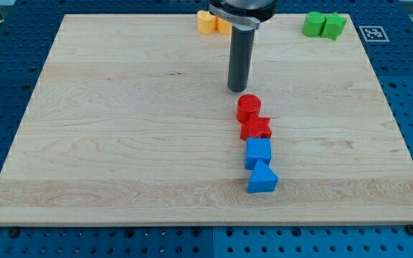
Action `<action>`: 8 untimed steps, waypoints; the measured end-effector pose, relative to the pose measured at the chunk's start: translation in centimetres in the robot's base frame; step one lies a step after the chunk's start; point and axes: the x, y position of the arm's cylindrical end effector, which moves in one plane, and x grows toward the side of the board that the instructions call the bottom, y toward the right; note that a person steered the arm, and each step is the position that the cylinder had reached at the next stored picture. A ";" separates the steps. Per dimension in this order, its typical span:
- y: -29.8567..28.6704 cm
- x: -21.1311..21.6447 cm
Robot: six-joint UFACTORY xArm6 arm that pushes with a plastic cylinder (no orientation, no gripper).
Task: Move the arm right to the yellow hexagon
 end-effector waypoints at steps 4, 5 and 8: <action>1.4 -0.7; 3.3 -0.4; 7.6 -0.5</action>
